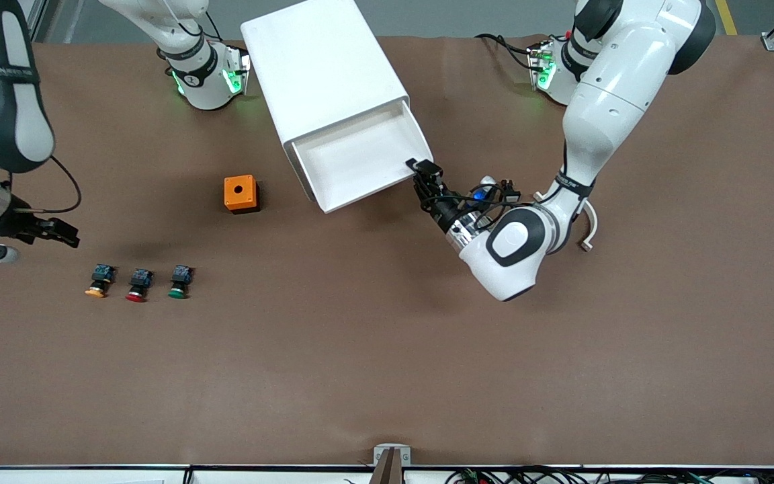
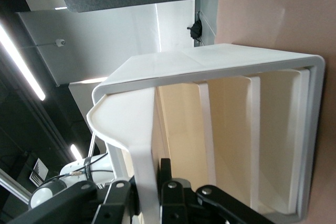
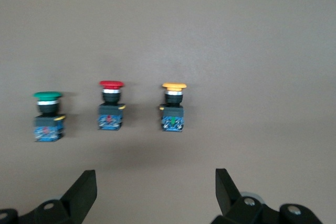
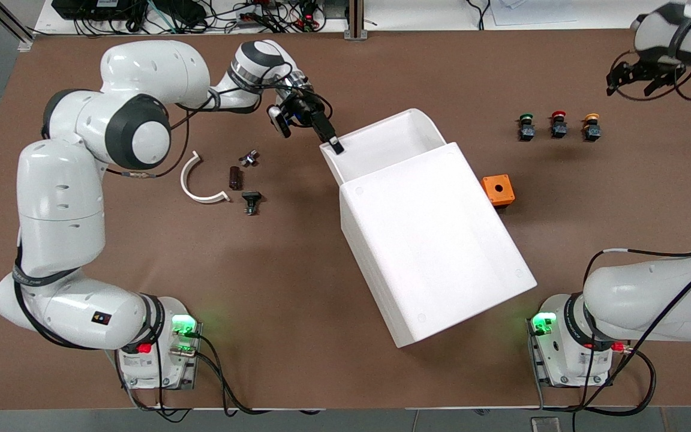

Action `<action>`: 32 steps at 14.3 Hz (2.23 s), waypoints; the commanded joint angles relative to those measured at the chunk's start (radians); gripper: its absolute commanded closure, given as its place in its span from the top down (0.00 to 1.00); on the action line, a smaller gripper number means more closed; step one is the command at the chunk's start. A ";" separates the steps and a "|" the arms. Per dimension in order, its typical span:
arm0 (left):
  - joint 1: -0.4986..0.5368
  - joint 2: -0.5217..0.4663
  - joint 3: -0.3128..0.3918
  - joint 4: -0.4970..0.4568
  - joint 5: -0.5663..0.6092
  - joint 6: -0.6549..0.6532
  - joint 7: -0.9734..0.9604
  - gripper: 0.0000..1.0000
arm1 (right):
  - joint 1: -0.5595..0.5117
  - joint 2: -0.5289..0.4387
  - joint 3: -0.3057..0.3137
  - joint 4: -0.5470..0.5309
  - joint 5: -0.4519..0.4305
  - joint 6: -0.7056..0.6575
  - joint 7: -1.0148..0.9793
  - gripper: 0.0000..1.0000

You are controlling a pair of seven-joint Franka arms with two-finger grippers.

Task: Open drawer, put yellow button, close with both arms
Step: 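Pull the drawer open with the left gripper while the right gripper reaches the buttons, then grasp the yellow button with the right gripper and lift it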

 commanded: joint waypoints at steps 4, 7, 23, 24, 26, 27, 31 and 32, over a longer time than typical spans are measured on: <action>0.045 -0.005 0.022 0.006 0.013 0.003 0.035 0.11 | -0.047 0.176 0.018 -0.062 0.015 0.255 -0.004 1.00; 0.056 -0.005 0.022 0.005 0.013 0.014 0.038 0.14 | -0.047 0.257 0.020 -0.016 0.026 0.280 0.004 1.00; 0.119 -0.034 0.018 0.087 0.162 -0.011 0.382 1.00 | -0.050 0.376 0.023 0.065 0.073 0.246 -0.014 0.70; 0.116 -0.039 0.016 0.101 0.220 -0.012 0.453 1.00 | -0.050 0.376 0.023 0.068 0.073 0.220 -0.025 0.47; 0.116 -0.040 0.016 0.136 0.307 -0.012 0.603 1.00 | -0.046 0.371 0.023 0.070 0.073 0.205 -0.028 0.05; 0.116 -0.040 0.021 0.156 0.323 -0.011 0.657 1.00 | -0.044 0.368 0.023 0.073 0.073 0.197 -0.028 0.00; 0.116 -0.060 0.021 0.196 0.423 0.003 0.942 1.00 | -0.036 0.359 0.025 0.194 0.075 -0.010 -0.025 0.00; 0.116 -0.087 0.024 0.199 0.453 0.023 1.019 1.00 | -0.033 0.350 0.025 0.229 0.075 -0.063 -0.024 0.00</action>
